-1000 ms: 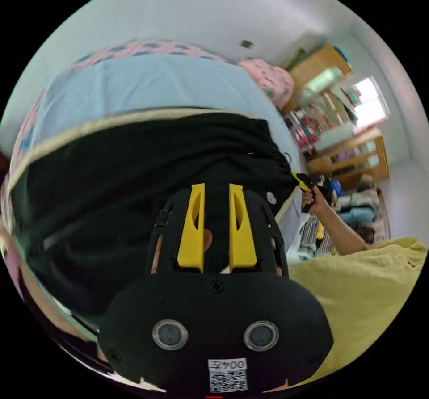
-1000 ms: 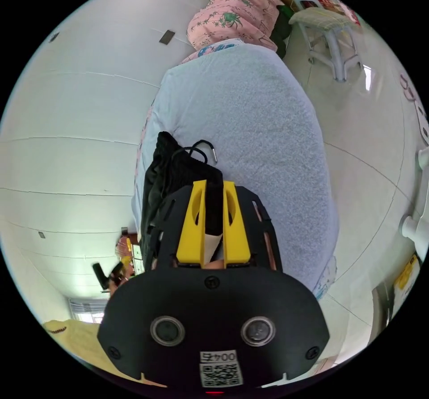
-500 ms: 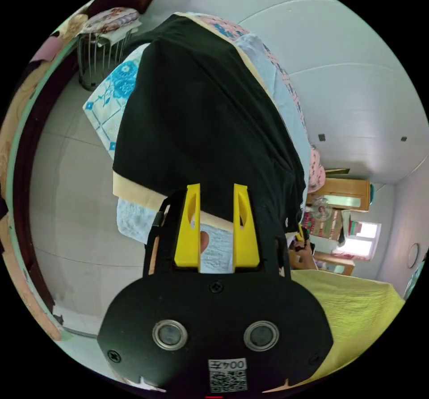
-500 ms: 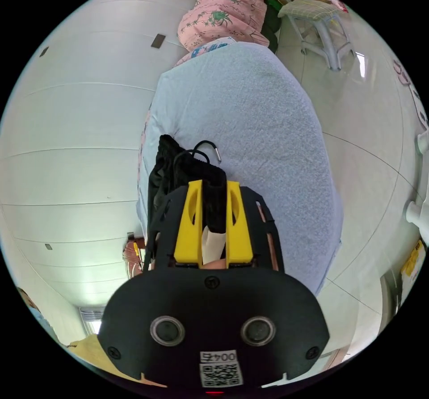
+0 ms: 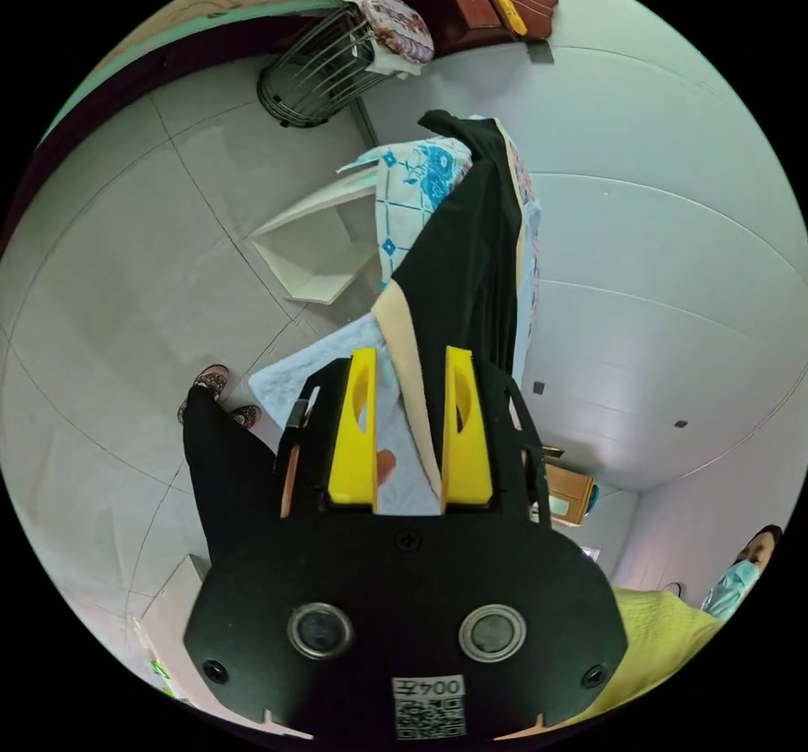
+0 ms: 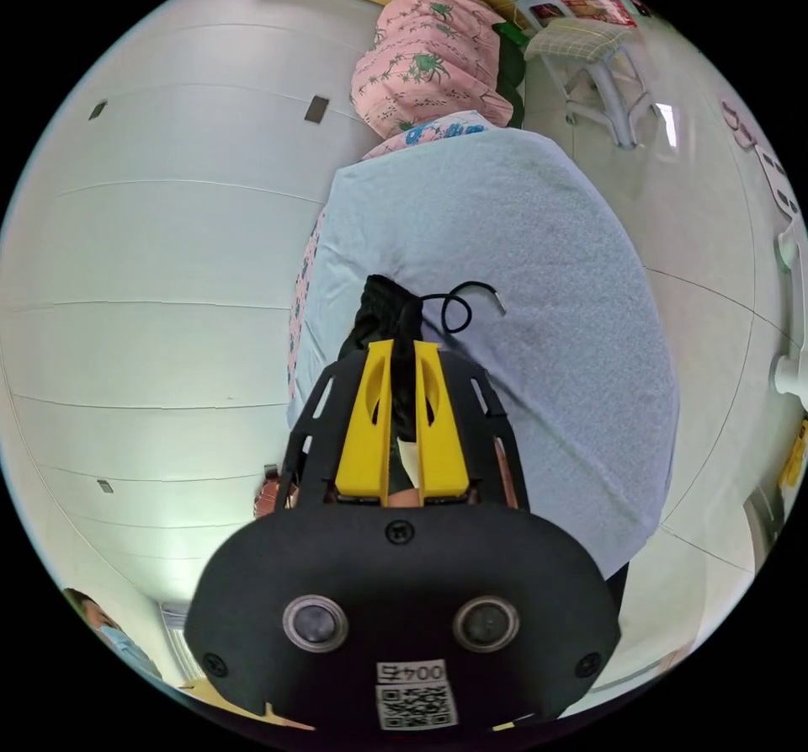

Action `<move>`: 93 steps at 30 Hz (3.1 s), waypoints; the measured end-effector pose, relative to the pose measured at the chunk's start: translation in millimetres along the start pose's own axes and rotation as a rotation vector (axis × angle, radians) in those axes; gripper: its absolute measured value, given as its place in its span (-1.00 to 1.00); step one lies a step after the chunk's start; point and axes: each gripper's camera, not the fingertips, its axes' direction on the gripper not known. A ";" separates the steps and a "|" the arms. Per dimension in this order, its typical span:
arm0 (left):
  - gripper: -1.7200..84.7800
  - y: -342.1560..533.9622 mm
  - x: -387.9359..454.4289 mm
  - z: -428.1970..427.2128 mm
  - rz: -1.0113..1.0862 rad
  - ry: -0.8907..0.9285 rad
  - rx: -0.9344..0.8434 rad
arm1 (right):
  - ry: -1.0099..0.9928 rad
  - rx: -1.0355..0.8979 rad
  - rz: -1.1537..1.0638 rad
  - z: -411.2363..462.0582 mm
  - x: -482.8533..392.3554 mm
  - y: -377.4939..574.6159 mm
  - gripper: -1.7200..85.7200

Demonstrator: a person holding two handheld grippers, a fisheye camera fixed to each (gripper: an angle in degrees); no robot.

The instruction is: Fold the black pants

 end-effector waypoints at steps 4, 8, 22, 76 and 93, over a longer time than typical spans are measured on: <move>-0.70 -14.9 -21.5 -20.0 -0.043 0.055 0.007 | 0.010 0.007 -0.020 -8.4 -14.8 11.6 -0.84; -0.78 -30.4 -18.9 -20.2 -0.021 0.082 -0.062 | 0.031 0.017 -0.030 -19.5 -26.4 23.1 -0.84; -0.90 -17.2 55.1 -100.0 0.097 -0.203 0.007 | -0.087 -0.067 -0.164 -37.0 -85.4 37.5 -0.84; -0.90 72.1 137.4 -33.8 0.393 -0.429 -0.199 | 0.423 -0.257 -0.283 31.2 65.6 48.2 -0.80; -0.70 33.5 30.6 -161.6 0.163 -0.085 0.071 | 0.640 -0.467 -0.741 201.3 -38.6 226.0 -0.84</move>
